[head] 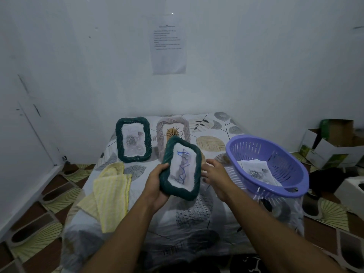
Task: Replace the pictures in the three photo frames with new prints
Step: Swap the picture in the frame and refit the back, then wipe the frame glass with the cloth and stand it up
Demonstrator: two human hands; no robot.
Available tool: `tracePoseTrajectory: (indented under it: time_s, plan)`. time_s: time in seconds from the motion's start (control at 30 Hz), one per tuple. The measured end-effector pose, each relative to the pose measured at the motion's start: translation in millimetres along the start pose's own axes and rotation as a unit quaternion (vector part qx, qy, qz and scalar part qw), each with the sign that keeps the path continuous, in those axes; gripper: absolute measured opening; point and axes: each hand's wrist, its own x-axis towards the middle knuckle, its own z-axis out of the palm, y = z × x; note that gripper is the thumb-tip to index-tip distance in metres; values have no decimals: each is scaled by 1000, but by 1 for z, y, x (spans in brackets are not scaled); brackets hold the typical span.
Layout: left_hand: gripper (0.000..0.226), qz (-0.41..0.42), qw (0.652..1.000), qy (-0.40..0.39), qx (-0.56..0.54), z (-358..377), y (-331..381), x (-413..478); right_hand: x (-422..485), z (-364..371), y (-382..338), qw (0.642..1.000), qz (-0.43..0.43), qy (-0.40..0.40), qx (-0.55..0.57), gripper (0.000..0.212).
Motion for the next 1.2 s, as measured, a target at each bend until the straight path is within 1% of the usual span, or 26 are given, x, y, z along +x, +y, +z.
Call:
tracePoseTrajectory:
  time_s: [0.1, 0.23, 0.37, 0.4, 0.43, 0.47, 0.5, 0.53, 0.57, 0.6, 0.63, 0.67, 0.7, 0.73, 0.77, 0.8, 0.9, 0.93, 0.97, 1.0, 1.03, 1.07, 1.1, 1.13, 1.17, 1.2]
  plan:
    - [37, -10, 1000, 3, 14, -11, -1, -5, -2, 7, 3, 997, 14, -22, 78, 25]
    - [33, -2, 994, 72, 84, -24, 2, -5, -2, 11, 4, 992, 13, -18, 126, 20]
    - [31, 5, 992, 50, 112, -31, 8, -8, 0, 18, 7, 990, -10, -37, 133, 18]
    - [29, 22, 988, 55, 146, -33, 11, -9, 0, 20, 8, 989, -15, -39, 141, 18]
    - [28, 44, 975, 72, 207, -36, 15, -8, 1, 21, 9, 988, -19, -40, 149, 17]
    - [28, 72, 946, 102, 299, -42, 21, -8, 2, 22, 9, 987, -22, -39, 152, 17]
    - [28, 110, 895, 137, 409, -52, 27, -7, 2, 22, 11, 988, -24, -37, 151, 17]
    - [28, 156, 824, 172, 518, -65, 34, -8, 2, 22, 12, 988, -27, -35, 148, 18]
    - [29, 199, 742, 204, 607, -80, 41, -9, 3, 23, 13, 989, -30, -34, 144, 19]
    - [31, 223, 662, 228, 678, -96, 48, -11, 3, 23, 14, 989, -31, -35, 139, 19]
    - [36, 216, 592, 247, 736, -112, 53, -12, 3, 25, 15, 990, -30, -35, 135, 19]
    - [45, 179, 535, 262, 783, -126, 54, -14, 3, 26, 17, 990, -29, -35, 131, 20]
    - [56, 131, 491, 269, 818, -136, 53, -16, 3, 27, 18, 991, -27, -35, 126, 20]
    - [64, 90, 465, 271, 838, -145, 50, -17, 3, 29, 19, 992, -26, -37, 120, 21]
    - [67, 71, 452, 267, 848, -151, 45, -17, 2, 31, 19, 992, -26, -40, 116, 22]
    - [65, 70, 442, 262, 855, -154, 42, -17, 2, 33, 20, 992, -25, -42, 113, 23]
    - [48, 111, 406, 252, 872, -150, 38, -13, 0, 36, 21, 993, -23, -43, 109, 24]
    - [44, 119, 402, 251, 873, -149, 38, -13, 0, 36, 21, 993, -22, -42, 109, 25]
    - [42, 130, 412, 255, 865, -147, 38, -13, 0, 36, 21, 993, -22, -40, 109, 25]
    - [42, 144, 436, 265, 848, -145, 38, -13, 0, 36, 20, 993, -21, -39, 110, 25]
    - [43, 163, 478, 281, 816, -142, 38, -15, 0, 35, 20, 993, -21, -39, 111, 25]
    - [44, 185, 534, 291, 772, -137, 39, -17, 0, 34, 19, 993, -21, -39, 112, 24]
    - [43, 212, 596, 289, 719, -131, 40, -18, 0, 34, 18, 993, -20, -38, 113, 24]
    - [41, 244, 647, 277, 667, -123, 41, -20, 0, 33, 18, 993, -20, -36, 114, 24]
    - [38, 277, 681, 262, 625, -113, 41, -20, 1, 34, 17, 993, -19, -33, 115, 24]
    - [37, 302, 706, 245, 592, -101, 39, -20, 1, 34, 16, 993, -18, -29, 115, 24]
